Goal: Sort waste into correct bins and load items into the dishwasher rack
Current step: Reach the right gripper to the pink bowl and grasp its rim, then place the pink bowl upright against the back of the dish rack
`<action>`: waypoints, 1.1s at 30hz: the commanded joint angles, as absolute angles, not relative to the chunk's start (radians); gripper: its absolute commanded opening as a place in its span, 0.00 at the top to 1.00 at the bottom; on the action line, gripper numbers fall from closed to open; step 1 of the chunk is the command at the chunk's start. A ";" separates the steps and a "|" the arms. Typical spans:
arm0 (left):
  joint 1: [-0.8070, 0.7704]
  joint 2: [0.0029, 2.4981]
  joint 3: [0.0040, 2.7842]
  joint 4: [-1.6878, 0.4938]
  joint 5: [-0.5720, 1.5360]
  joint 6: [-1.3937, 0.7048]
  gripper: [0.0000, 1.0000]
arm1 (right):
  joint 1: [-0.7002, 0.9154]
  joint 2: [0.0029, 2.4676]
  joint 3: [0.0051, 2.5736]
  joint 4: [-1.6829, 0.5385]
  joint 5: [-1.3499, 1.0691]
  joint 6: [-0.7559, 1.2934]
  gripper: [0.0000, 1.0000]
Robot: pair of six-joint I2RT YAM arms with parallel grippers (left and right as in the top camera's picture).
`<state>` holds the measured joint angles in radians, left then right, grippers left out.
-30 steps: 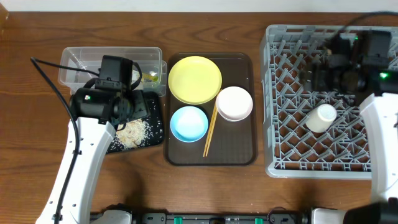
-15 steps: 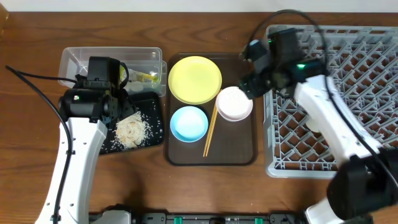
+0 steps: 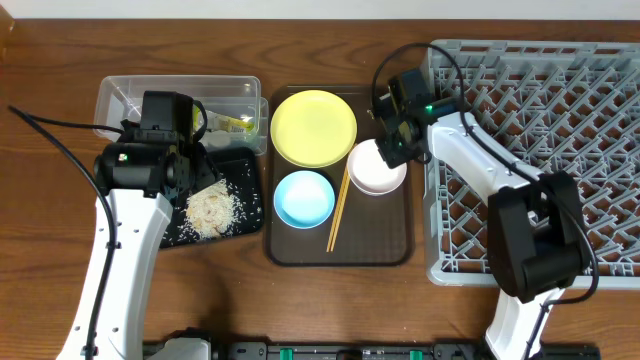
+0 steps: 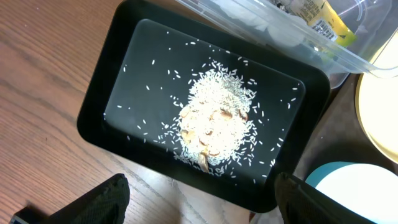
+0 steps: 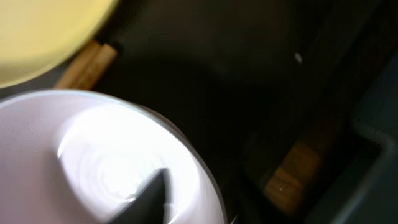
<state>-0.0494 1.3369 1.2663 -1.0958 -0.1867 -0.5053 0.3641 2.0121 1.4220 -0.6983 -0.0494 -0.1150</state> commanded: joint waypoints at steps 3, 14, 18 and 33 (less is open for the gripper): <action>-0.045 1.319 1.272 -1.098 -0.195 -0.522 0.22 | 0.373 2.014 1.423 -0.699 -0.022 -0.089 0.92; -0.045 1.319 1.272 -1.098 -0.194 -0.522 0.21 | 0.359 1.842 1.459 -0.758 0.194 -0.023 0.99; -0.045 1.319 1.272 -1.098 -0.194 -0.522 0.20 | 0.358 1.701 1.462 -0.718 0.324 -0.023 0.99; -0.045 1.319 1.272 -1.095 -0.194 -0.522 0.18 | 0.277 1.676 1.461 -0.334 0.971 -0.283 0.99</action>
<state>-0.0494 1.3365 1.2663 -1.0939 -0.1864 -0.5064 0.3073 1.6245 1.4612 -0.3717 0.7700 -0.1677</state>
